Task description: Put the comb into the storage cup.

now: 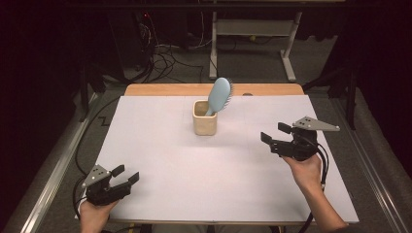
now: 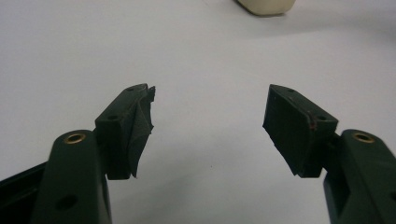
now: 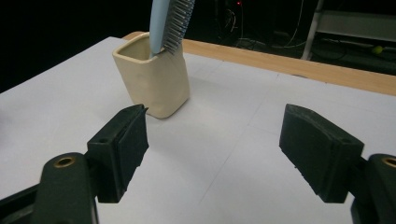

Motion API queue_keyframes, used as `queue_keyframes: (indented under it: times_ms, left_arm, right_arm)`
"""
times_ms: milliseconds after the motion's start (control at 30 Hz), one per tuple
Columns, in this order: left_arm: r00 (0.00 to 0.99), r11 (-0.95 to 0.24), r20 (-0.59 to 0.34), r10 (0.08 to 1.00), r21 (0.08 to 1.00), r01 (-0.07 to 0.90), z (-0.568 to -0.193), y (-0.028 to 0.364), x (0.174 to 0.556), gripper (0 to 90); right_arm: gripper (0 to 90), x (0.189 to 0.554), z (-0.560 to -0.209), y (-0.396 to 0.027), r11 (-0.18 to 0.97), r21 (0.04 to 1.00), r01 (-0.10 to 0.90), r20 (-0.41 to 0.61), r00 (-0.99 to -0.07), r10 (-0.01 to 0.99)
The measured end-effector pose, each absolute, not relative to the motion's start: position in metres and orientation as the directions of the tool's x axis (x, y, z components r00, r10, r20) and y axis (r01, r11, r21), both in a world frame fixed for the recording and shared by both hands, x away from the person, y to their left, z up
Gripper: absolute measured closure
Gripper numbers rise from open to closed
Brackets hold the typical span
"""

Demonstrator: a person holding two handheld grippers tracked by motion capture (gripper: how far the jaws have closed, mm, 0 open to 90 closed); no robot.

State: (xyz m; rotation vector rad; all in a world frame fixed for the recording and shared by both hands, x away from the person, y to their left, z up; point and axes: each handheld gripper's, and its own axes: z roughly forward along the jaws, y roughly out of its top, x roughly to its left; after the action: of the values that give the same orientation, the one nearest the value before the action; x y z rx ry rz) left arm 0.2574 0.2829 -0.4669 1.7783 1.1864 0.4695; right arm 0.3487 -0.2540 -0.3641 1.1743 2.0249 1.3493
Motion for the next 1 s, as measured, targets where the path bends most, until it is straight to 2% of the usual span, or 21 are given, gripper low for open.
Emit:
queue_keyframes:
  times_ms: [1000]
  left_arm:
    - [0.467,-0.116,-0.169,0.868,0.846,0.521,-0.467,0.282,0.257,33.2]
  right_arm:
    - [22.9,0.329,-0.369,-0.278,0.104,0.916,0.387,0.122,-0.517,0.847]
